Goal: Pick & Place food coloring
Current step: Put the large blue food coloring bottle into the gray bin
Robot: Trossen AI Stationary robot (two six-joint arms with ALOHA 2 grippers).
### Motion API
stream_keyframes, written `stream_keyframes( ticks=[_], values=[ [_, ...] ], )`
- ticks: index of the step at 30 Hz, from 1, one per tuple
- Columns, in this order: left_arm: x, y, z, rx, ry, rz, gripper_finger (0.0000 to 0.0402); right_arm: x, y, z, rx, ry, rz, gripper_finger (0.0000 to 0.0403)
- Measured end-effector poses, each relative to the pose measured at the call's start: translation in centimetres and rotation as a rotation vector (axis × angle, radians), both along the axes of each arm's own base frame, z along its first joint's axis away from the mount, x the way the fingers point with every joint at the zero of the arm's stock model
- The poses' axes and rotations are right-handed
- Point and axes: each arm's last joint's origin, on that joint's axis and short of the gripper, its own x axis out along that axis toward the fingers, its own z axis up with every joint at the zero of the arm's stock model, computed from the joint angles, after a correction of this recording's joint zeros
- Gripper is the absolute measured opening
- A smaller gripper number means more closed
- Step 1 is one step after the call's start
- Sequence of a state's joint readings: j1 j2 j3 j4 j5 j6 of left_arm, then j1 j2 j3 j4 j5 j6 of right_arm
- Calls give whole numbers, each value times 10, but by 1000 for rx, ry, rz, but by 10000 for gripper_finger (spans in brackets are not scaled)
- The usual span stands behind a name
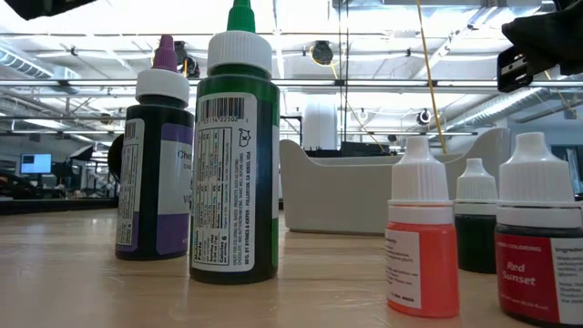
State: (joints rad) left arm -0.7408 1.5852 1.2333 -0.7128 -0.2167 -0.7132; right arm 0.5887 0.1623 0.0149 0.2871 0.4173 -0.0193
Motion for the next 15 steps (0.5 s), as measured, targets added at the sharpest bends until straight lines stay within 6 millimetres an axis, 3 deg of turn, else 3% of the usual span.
stream_keyframes(
  ticks=[6, 15],
  values=[
    [-2, -12, 4, -29, -69, -59, 284, 0, 0, 0, 0, 0, 0, 0],
    [-4, -13, 4, -42, -63, -15, 309, 0, 0, 0, 0, 0, 0, 0]
  ],
)
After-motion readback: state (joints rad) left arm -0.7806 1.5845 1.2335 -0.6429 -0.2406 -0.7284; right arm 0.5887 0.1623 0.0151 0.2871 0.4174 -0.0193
